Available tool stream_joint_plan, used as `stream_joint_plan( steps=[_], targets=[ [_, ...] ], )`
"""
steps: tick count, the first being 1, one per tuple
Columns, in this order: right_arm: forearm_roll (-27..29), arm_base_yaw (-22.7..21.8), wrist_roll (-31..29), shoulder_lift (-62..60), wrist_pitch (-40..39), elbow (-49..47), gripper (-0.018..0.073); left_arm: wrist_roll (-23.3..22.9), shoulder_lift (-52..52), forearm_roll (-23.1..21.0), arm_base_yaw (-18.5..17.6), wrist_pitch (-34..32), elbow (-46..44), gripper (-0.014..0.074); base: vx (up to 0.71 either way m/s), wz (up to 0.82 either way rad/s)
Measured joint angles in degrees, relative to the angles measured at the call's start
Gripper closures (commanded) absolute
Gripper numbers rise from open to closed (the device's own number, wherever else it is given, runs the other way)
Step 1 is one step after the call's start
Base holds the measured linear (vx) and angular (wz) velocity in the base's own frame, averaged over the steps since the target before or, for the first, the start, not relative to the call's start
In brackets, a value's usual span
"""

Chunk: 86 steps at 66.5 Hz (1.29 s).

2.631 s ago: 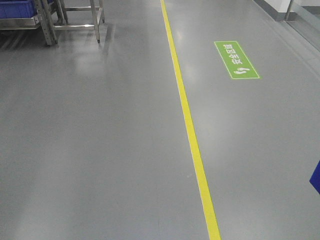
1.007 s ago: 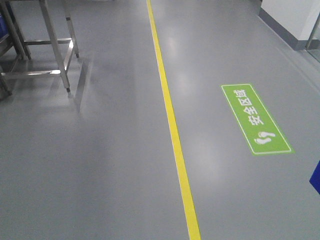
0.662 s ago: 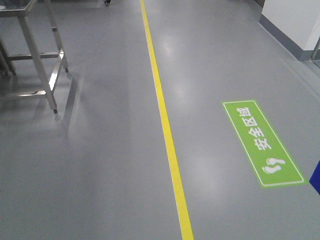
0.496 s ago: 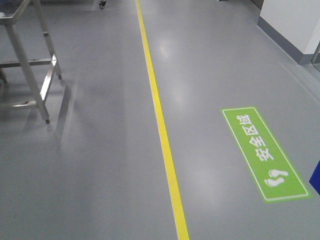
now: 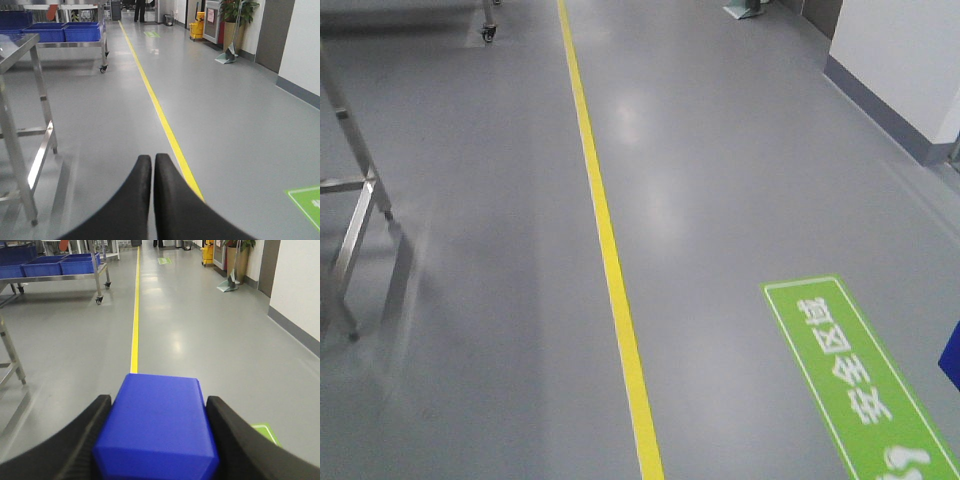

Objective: Pour parts from conveyor to right shelf
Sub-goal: 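Drive along the yellow floor line carrying the blue block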

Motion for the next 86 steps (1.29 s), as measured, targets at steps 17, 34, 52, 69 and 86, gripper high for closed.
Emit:
stream_joint_plan(
  steps=[17, 34, 52, 69, 86],
  targets=[
    [0.0, 0.0, 0.0, 0.0, 0.1, 0.0, 0.0564, 0.0, 0.0, 0.0, 0.0, 0.0, 0.0, 0.0603, 0.77, -0.01],
    [0.0, 0.0, 0.0, 0.0, 0.1, 0.0, 0.0564, 0.0, 0.0, 0.0, 0.0, 0.0, 0.0, 0.0603, 0.76, 0.01],
    [0.0, 0.0, 0.0, 0.0, 0.1, 0.0, 0.0564, 0.0, 0.0, 0.0, 0.0, 0.0, 0.0, 0.0603, 0.75, 0.00],
    [0.0, 0.0, 0.0, 0.0, 0.1, 0.0, 0.0564, 0.0, 0.0, 0.0, 0.0, 0.0, 0.0, 0.0603, 0.74, 0.06],
    [0.0, 0.0, 0.0, 0.0, 0.1, 0.0, 0.0564, 0.0, 0.0, 0.0, 0.0, 0.0, 0.0, 0.0603, 0.74, 0.31]
  ],
)
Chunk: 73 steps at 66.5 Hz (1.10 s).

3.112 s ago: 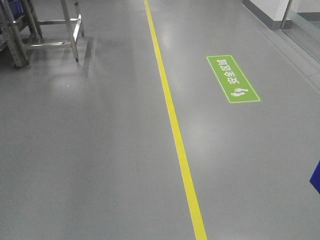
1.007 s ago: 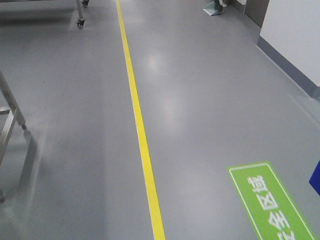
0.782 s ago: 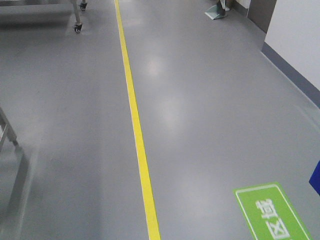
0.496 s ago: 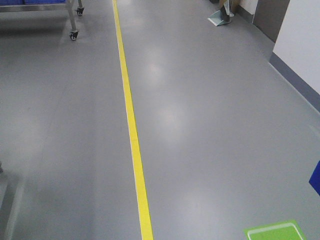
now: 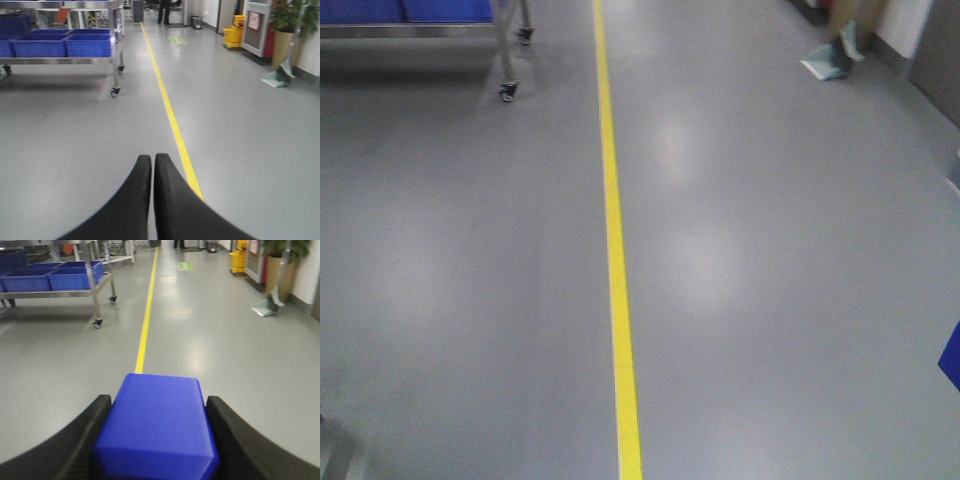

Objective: Pour parts from conveyor to right shelf
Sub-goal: 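Drive along the yellow floor line carrying the blue block, then turn into the aisle and approach the shelf of blue bins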

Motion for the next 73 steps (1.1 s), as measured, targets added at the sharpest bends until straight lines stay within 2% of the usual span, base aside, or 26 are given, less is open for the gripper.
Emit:
stream_joint_plan(
  steps=[73],
  targets=[
    [0.0, 0.0, 0.0, 0.0, 0.0, 0.0, 0.0564, 0.0, 0.0, 0.0, 0.0, 0.0, 0.0, 0.0603, 0.73, 0.32]
  ],
)
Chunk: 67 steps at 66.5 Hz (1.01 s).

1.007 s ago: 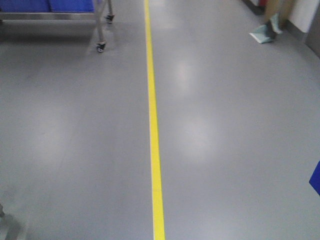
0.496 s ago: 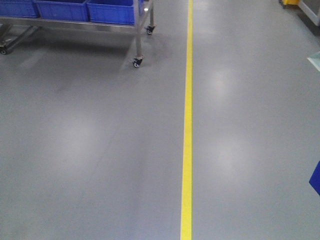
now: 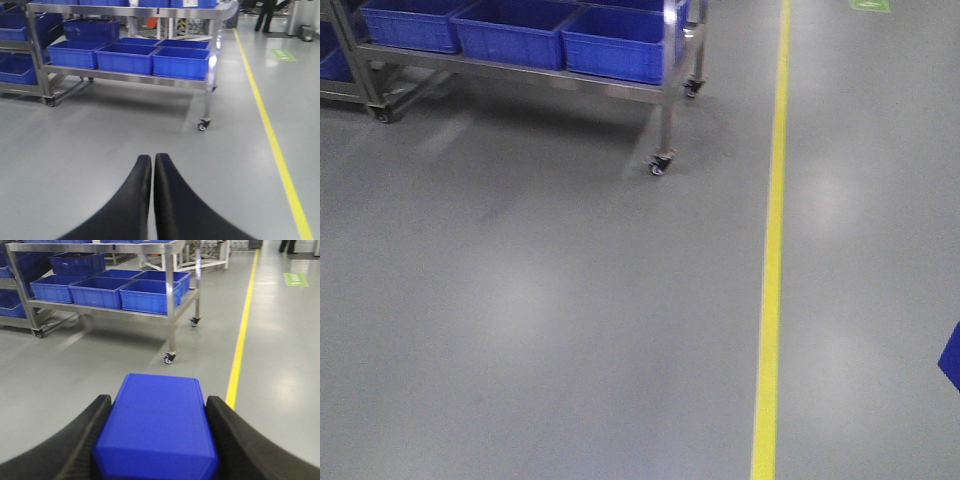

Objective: Pour parts from conveyor to right shelf
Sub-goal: 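Turn into the aisle and approach the shelf of blue bins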

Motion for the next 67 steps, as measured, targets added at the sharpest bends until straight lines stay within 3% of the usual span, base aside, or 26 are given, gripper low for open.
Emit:
stream_joint_plan(
  steps=[67],
  targets=[
    [0.0, 0.0, 0.0, 0.0, 0.0, 0.0, 0.0564, 0.0, 0.0, 0.0, 0.0, 0.0, 0.0, 0.0603, 0.77, 0.49]
  ],
)
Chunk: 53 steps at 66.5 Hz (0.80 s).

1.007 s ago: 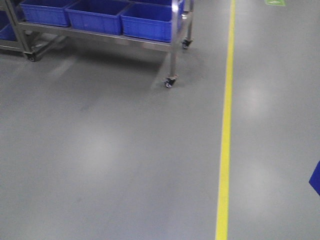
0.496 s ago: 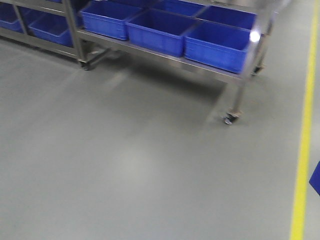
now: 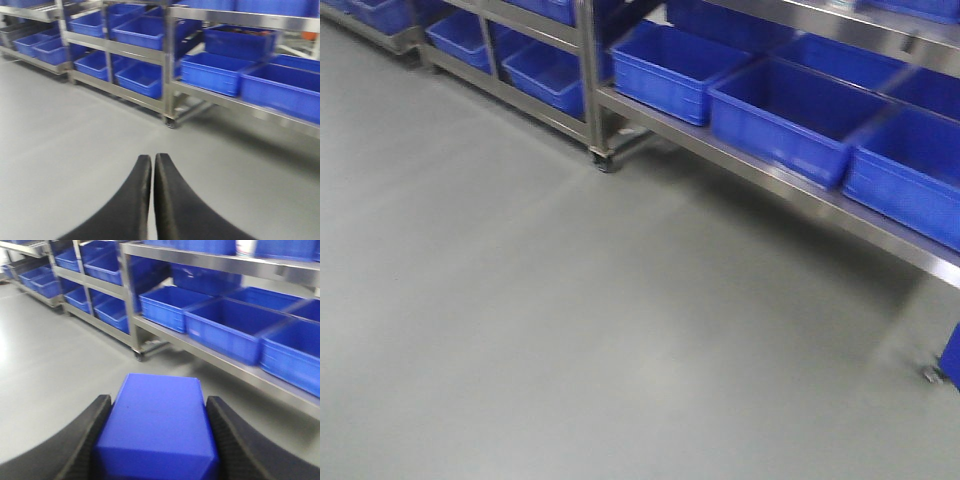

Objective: Pour parts from conveyor to right shelf
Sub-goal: 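Turn into the aisle and approach the shelf of blue bins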

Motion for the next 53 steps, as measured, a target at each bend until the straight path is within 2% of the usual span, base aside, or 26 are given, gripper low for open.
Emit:
stream_joint_plan(
  steps=[53],
  targets=[
    [0.0, 0.0, 0.0, 0.0, 0.0, 0.1, 0.0564, 0.0, 0.0, 0.0, 0.0, 0.0, 0.0, 0.0603, 0.82, 0.60]
  ],
)
